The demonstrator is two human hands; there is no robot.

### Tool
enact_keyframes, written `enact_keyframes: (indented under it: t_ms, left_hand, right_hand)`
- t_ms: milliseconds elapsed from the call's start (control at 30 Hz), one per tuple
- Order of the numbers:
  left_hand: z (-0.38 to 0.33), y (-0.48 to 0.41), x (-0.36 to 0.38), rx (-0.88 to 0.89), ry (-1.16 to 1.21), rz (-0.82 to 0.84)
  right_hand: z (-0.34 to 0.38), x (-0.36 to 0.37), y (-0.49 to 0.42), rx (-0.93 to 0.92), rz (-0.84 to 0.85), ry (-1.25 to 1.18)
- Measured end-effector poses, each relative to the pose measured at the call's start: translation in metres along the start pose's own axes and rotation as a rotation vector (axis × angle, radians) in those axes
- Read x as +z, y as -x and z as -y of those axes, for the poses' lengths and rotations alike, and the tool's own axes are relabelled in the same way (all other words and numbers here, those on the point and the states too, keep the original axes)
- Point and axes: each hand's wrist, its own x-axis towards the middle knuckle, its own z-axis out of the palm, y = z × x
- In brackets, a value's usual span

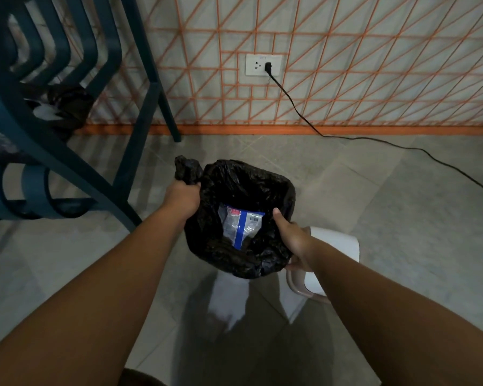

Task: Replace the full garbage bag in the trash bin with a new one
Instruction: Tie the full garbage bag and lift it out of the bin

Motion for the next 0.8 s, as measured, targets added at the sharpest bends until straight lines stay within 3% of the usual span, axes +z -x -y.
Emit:
enact_keyframes:
  t_ms: [233,467,600,733,800]
  left_hand:
    - [0.001,0.000,-0.002,-0.007,0.013,0.020]
    - [0.002,0.001,-0.002,-0.003,0.020,0.035]
    - [0.001,0.002,-0.002,-0.011,0.019,0.026]
    - [0.001,0.002,-0.003,-0.014,0.036,0.039]
    - [0.000,0.002,-0.001,-0.023,0.044,0.038]
  right_hand:
    - [-0.016,0.003,-0.013,0.023,0.196,-0.265]
    - [-0.013,-0.005,-0.010,0.001,0.210,-0.220]
    - [-0.010,-0.012,-0.005,-0.123,0.079,-0.187]
    - [0.003,-0.029,0.003,-0.299,-0.149,-0.319]
    - [0.015,-0.040,0.005,-0.354,-0.187,-0.381]
